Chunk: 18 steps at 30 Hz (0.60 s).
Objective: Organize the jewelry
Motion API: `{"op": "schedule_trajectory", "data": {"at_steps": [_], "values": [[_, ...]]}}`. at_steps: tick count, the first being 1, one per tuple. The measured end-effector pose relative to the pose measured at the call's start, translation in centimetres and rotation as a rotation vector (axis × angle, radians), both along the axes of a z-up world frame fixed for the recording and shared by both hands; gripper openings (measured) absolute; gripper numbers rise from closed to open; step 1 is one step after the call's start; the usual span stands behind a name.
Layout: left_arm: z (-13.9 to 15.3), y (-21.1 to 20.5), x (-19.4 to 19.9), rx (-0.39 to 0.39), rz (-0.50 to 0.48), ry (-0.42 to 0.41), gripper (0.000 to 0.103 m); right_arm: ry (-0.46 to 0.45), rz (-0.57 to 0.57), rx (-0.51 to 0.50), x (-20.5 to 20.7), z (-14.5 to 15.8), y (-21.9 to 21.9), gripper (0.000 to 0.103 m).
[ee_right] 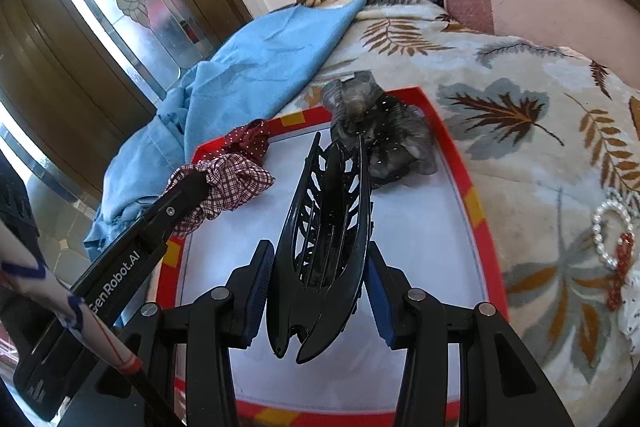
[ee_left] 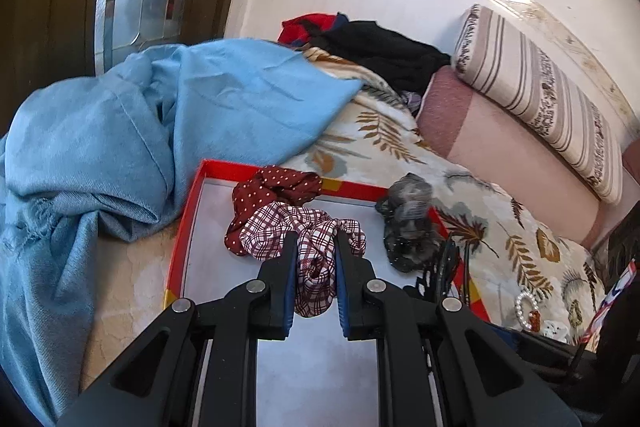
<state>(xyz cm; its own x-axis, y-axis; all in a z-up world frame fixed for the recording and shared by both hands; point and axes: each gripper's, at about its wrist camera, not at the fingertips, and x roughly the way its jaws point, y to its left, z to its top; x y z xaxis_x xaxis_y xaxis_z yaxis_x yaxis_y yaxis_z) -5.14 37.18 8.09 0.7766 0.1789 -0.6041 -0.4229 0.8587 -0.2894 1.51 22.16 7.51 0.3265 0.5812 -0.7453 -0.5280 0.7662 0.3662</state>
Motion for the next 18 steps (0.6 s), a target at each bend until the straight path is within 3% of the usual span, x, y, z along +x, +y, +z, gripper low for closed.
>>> {"op": "schedule_trajectory", "data": {"at_steps": [13, 18], "values": [[-1.2, 0.4, 0.7, -0.014, 0.035, 0.062, 0.019, 0.045, -0.016, -0.007, 2.1, -1.8, 0.6, 0.049], [-1.1, 0.4, 0.7, -0.004, 0.048, 0.063, 0.032, 0.064, -0.024, 0.008, 2.4, -2.2, 0.1, 0.051]]}}
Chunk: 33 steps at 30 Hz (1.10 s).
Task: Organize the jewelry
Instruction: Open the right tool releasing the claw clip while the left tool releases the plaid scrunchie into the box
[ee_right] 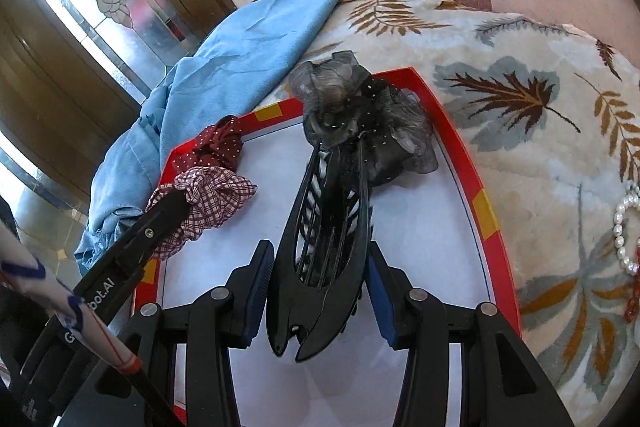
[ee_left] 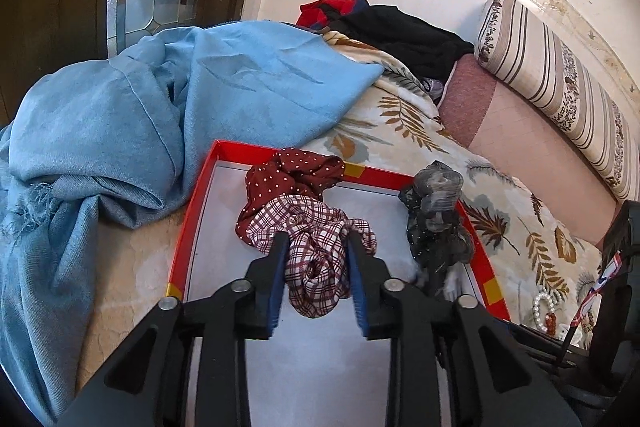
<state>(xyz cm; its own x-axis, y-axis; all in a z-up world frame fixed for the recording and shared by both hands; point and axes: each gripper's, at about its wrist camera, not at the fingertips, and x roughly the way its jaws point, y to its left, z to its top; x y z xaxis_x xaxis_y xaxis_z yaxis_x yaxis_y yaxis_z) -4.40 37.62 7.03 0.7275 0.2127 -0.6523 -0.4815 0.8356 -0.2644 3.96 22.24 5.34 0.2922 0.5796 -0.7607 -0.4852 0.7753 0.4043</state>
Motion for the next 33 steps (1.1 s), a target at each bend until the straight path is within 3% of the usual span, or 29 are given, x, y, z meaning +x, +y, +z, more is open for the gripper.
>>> {"op": "schedule_trajectory", "data": {"at_steps": [7, 18, 23, 33], "values": [[0.4, 0.2, -0.3, 0.0, 0.023, -0.025, 0.042, -0.006, -0.009, 0.033, -0.1, 0.9, -1.0, 0.054], [2.8, -2.8, -0.7, 0.065, -0.021, -0.122, 0.044, -0.027, -0.08, 0.145, -1.3, 3.7, -6.8, 0.056], [3.9, -7.2, 0.0, 0.125, -0.126, -0.157, 0.045, -0.033, -0.174, 0.162, -1.9, 4.0, -12.5, 0.06], [4.1, -17.2, 0.6, 0.193, -0.403, -0.185, 0.046, 0.0, -0.384, 0.114, -3.9, 1.6, -27.1, 0.06]]}}
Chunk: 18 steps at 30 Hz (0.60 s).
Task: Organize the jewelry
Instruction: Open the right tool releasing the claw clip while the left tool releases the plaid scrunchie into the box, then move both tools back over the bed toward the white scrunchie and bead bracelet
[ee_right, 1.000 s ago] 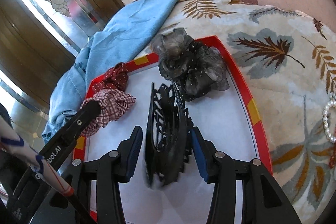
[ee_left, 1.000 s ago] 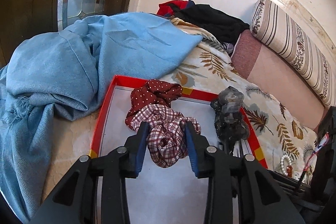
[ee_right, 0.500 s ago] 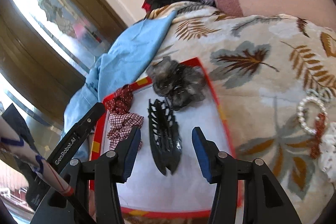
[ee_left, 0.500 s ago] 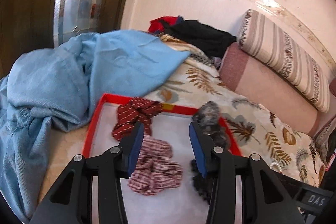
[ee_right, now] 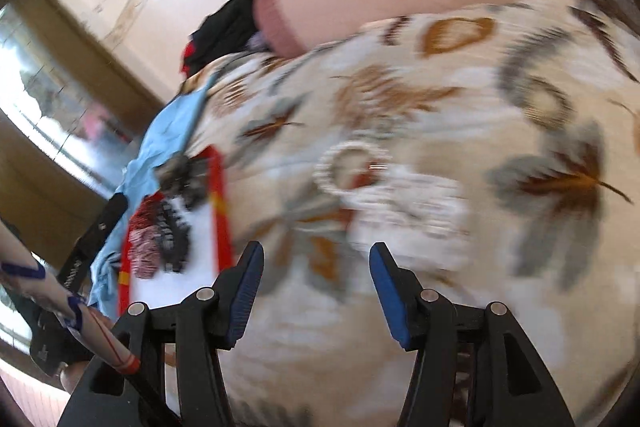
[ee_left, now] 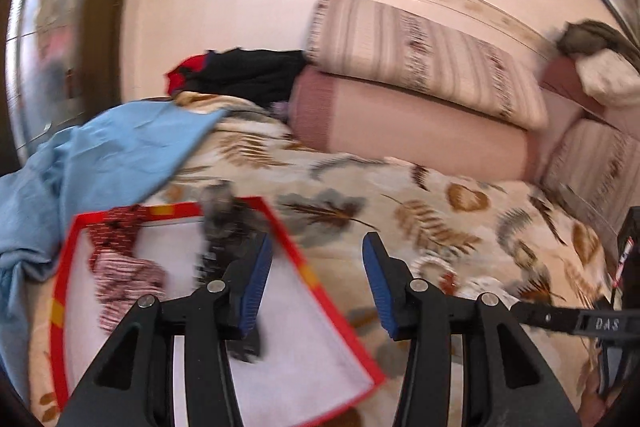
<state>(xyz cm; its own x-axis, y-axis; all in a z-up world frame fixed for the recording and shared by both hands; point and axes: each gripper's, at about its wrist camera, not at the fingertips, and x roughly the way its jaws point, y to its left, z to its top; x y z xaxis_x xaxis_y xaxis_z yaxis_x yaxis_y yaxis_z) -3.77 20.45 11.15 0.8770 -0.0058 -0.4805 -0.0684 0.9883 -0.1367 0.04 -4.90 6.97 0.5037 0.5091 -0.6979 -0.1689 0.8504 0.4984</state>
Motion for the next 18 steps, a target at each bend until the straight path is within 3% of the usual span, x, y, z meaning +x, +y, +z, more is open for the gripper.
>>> {"op": "schedule_trajectory", "data": {"at_steps": [10, 18], "values": [[-2.7, -6.0, 1.6, -0.009, -0.139, 0.088, 0.046, 0.044, -0.12, 0.056, 0.1, -3.8, -8.9, 0.06], [-4.9, -10.7, 3.0, 0.047, -0.235, 0.143, 0.046, 0.046, -0.134, 0.075, 1.2, -4.2, -10.5, 0.058]]}}
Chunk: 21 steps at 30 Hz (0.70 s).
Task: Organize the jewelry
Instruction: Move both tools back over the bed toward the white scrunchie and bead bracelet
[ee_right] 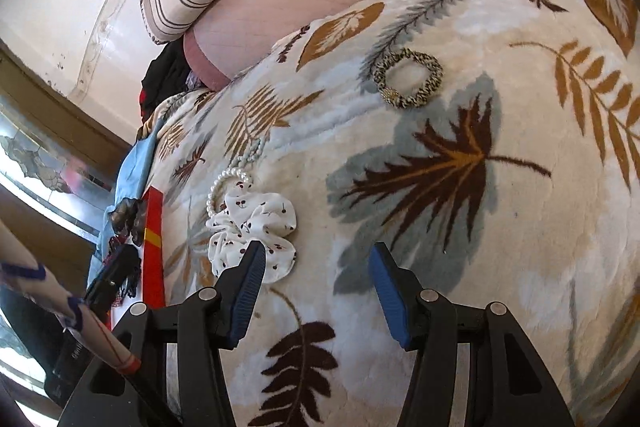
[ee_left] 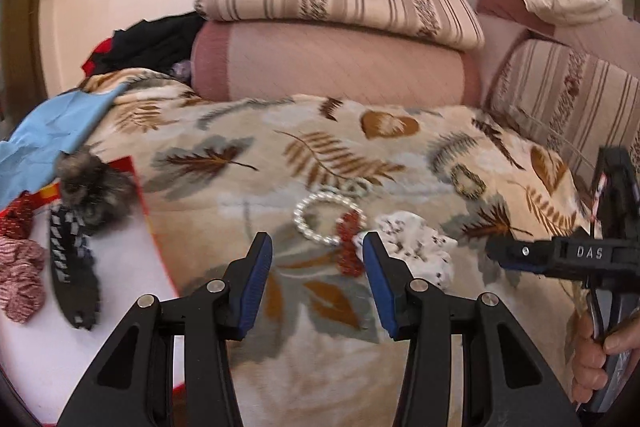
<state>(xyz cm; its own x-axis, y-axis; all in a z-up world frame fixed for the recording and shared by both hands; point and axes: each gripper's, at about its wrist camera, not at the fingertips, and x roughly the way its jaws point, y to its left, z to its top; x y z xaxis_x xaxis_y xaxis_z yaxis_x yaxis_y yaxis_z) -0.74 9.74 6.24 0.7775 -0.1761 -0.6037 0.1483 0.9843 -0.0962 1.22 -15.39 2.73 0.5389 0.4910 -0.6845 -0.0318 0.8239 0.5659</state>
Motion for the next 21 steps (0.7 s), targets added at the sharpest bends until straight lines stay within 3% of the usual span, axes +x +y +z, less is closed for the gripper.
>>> {"op": "schedule_trajectory", "data": {"at_steps": [8, 19, 21], "values": [[-1.1, 0.5, 1.0, -0.06, -0.014, 0.071, 0.046, -0.007, 0.005, -0.018, 0.8, -0.1, 0.5, 0.056], [0.2, 3.8, 0.8, -0.135, 0.054, 0.054, 0.046, -0.048, 0.102, -0.036, 3.1, 1.5, 4.7, 0.056], [0.3, 3.9, 0.7, -0.134, 0.054, 0.052, 0.046, -0.055, 0.113, -0.042, 4.6, 2.3, 5.3, 0.051]]}}
